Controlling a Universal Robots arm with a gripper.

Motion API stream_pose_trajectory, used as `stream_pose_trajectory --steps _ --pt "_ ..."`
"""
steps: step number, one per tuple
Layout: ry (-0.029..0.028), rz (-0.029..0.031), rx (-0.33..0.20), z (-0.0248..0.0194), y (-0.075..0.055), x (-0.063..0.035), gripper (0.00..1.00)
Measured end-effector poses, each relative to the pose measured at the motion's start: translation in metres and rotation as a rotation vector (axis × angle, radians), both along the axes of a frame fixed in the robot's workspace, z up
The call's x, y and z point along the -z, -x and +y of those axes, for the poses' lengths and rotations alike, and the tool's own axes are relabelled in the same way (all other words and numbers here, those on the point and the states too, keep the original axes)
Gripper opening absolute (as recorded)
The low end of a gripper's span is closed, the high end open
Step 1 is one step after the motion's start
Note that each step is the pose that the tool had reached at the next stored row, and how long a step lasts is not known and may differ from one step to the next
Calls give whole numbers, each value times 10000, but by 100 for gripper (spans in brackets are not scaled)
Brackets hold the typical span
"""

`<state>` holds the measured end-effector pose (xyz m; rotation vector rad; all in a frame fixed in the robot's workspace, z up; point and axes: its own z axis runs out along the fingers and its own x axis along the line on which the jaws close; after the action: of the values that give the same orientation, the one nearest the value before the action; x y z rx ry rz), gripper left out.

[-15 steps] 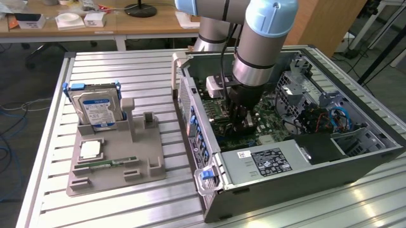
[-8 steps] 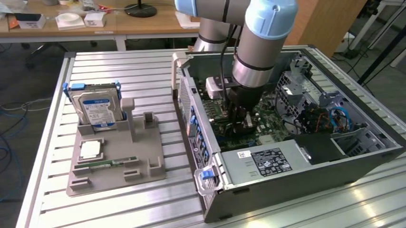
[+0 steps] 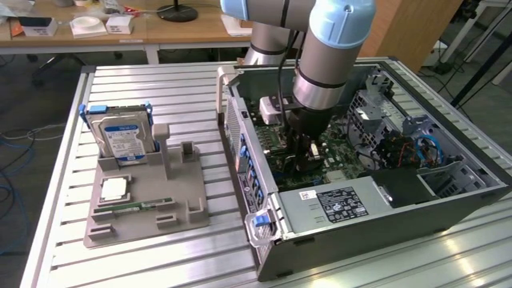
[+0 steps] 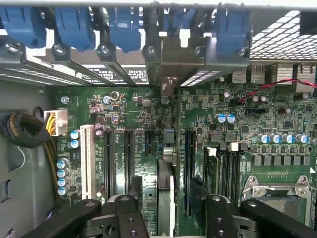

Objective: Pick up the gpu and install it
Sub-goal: 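Insert the gpu into the slot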

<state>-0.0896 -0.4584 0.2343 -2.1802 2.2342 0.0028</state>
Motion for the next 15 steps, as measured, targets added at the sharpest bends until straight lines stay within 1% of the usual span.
stream_pose_trajectory --steps 1,3,9,11,14,15 --pt "1 1 2 4 0 -3 51" --pt "-2 0 21 6 0 -42 51" --pt "27 1 29 10 1 -212 51" --pt "55 0 33 20 1 -271 51" --pt "127 1 32 43 0 -318 50" --pt "128 1 31 42 0 -318 44"
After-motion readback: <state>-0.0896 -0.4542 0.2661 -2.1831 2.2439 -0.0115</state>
